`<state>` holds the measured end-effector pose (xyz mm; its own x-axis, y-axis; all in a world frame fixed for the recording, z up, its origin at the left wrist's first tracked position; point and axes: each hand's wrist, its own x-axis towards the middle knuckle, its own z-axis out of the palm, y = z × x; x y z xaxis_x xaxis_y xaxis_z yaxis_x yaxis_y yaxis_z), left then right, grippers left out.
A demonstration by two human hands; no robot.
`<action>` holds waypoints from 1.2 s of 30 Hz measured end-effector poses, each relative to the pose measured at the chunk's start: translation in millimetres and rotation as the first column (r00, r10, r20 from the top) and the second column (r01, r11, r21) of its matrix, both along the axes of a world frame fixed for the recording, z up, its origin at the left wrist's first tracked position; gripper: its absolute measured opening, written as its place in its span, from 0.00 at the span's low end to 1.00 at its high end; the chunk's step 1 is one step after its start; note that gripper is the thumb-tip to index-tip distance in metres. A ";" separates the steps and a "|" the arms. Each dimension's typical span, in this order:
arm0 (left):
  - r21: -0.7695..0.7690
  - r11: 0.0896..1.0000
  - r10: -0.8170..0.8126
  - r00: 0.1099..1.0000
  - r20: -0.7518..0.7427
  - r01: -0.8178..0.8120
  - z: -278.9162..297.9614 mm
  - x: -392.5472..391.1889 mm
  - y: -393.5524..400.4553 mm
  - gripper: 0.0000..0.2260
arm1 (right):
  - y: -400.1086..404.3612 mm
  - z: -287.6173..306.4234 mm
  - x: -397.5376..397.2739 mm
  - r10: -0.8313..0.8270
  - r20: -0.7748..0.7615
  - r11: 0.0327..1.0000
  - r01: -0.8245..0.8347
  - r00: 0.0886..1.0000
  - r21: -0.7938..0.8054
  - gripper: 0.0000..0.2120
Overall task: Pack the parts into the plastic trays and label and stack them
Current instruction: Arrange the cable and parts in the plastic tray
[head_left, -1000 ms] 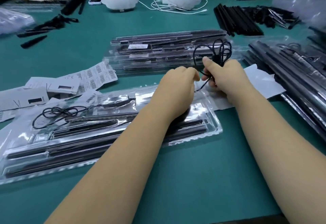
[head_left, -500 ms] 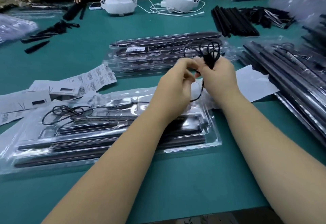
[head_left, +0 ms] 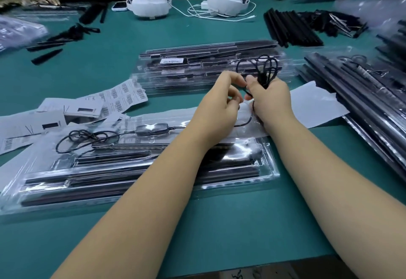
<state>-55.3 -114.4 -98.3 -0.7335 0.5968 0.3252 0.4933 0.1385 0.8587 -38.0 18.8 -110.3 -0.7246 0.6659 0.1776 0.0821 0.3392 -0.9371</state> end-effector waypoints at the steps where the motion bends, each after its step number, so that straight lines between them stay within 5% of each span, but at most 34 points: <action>1: -0.005 1.000 -0.004 1.000 0.008 0.004 0.6 0.9 -0.2 0.15 | -0.7 -0.7 -1.9 -0.007 0.059 0.988 -0.002 0.998 0.153 0.09; 3: -0.073 0.997 -0.003 1.000 -0.009 0.002 1.5 1.7 2.3 0.13 | -3.0 -0.3 -3.8 -0.056 0.142 0.926 -0.001 0.988 0.378 0.06; 7: -0.355 0.926 0.044 0.968 -0.247 -0.132 1.1 0.1 11.1 0.12 | 2.8 1.2 -0.6 -0.033 0.174 0.925 -0.036 0.984 0.379 0.08; 10: -0.367 0.917 0.053 0.959 -0.279 -0.158 -0.1 -1.6 13.6 0.11 | 17.0 10.5 9.5 0.186 0.229 0.978 -0.201 0.955 0.045 0.07; 13: -0.329 0.935 0.059 0.974 -0.218 -0.131 -0.8 -3.8 10.9 0.11 | 33.1 18.7 23.6 0.441 0.273 0.883 -0.359 0.855 -0.303 0.06; 18: -0.294 0.952 0.036 0.987 -0.156 -0.081 0.4 -1.8 7.8 0.09 | 37.0 26.2 36.4 0.614 0.336 0.777 -0.472 0.714 -0.416 0.14; 24: -0.301 0.952 0.022 0.992 -0.127 -0.060 0.9 0.5 7.8 0.09 | 32.4 23.2 28.2 0.387 0.139 0.895 -0.335 0.912 -0.294 0.16; 28: -0.319 0.946 0.019 0.990 -0.143 -0.064 0.6 1.1 8.3 0.10 | 27.7 17.4 20.9 0.273 -0.002 0.909 -0.258 0.962 -0.327 0.16; 33: -0.389 0.902 0.071 0.953 -0.294 -0.187 -2.2 1.6 8.5 0.11 | 19.7 17.4 16.3 0.226 -0.170 0.873 -0.277 0.959 -0.401 0.13; 36: -0.497 0.780 0.076 0.845 -0.529 -0.381 4.0 2.2 4.5 0.17 | 15.1 18.2 15.0 0.220 -0.260 0.818 -0.323 0.940 -0.476 0.10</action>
